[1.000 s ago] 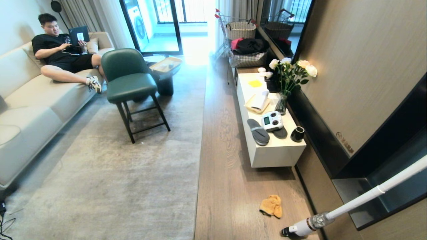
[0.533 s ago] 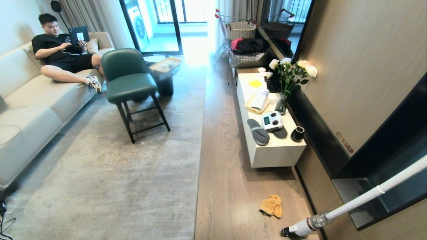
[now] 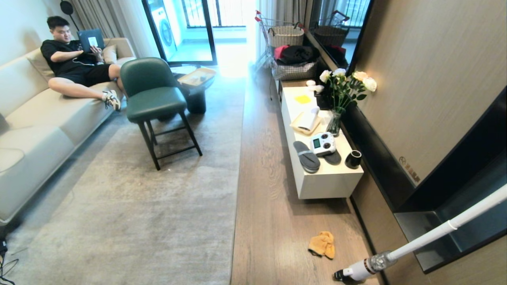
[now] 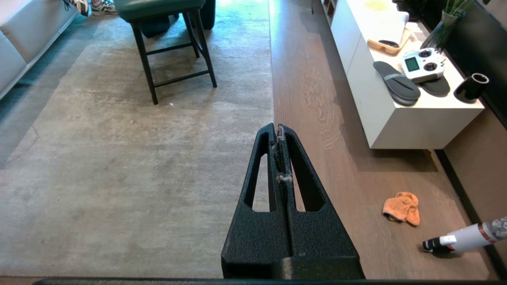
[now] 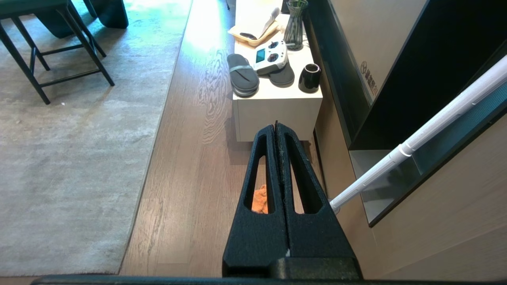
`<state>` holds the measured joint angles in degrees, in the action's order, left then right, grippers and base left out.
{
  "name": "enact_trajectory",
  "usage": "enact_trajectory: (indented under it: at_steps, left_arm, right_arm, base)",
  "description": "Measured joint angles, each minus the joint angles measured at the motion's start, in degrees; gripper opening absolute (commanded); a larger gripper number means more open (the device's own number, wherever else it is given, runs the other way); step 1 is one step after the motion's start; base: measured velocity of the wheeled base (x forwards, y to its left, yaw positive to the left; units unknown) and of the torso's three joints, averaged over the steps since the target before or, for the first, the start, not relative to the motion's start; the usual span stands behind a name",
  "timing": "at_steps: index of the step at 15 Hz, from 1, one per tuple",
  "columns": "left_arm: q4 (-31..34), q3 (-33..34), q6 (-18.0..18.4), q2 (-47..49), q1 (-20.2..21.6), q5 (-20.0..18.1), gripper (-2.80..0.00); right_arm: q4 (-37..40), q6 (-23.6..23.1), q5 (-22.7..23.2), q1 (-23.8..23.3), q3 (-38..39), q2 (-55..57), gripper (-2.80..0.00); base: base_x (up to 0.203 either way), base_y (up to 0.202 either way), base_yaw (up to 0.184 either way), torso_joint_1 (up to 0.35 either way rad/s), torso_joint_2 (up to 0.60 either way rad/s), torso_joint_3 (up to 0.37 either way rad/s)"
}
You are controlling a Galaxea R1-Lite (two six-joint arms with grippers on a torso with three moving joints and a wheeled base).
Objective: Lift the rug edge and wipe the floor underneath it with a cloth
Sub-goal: Pick up the rag
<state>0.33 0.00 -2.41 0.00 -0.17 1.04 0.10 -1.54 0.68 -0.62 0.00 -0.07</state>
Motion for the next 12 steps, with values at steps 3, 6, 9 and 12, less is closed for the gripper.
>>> enact_trajectory:
  at_steps: [3,6,9,12]
  left_arm:
    - [0.02,0.00,0.08,0.00,-0.04,0.00,-2.80]
    - [0.01,0.00,0.00,0.00,0.00,0.00,-2.80]
    - [0.01,0.00,-0.01,0.00,-0.01,0.00,-2.80]
    - [0.02,0.00,0.00,0.00,-0.01,0.00,-2.80]
  right_arm:
    - [0.01,0.00,0.00,0.00,0.00,0.00,-2.80]
    - [0.01,-0.01,-0.02,0.00,0.00,0.00,-2.80]
    - [0.01,-0.02,-0.02,0.00,0.00,0.00,-2.80]
    - [0.01,0.00,-0.02,0.00,0.00,0.00,-2.80]
  base:
    - [0.000,0.000,0.000,0.000,0.00,0.000]
    - [0.000,0.000,0.000,0.000,0.00,0.000]
    - [0.000,0.000,0.000,0.000,0.00,0.000]
    - [0.000,0.000,0.000,0.000,0.00,0.000]
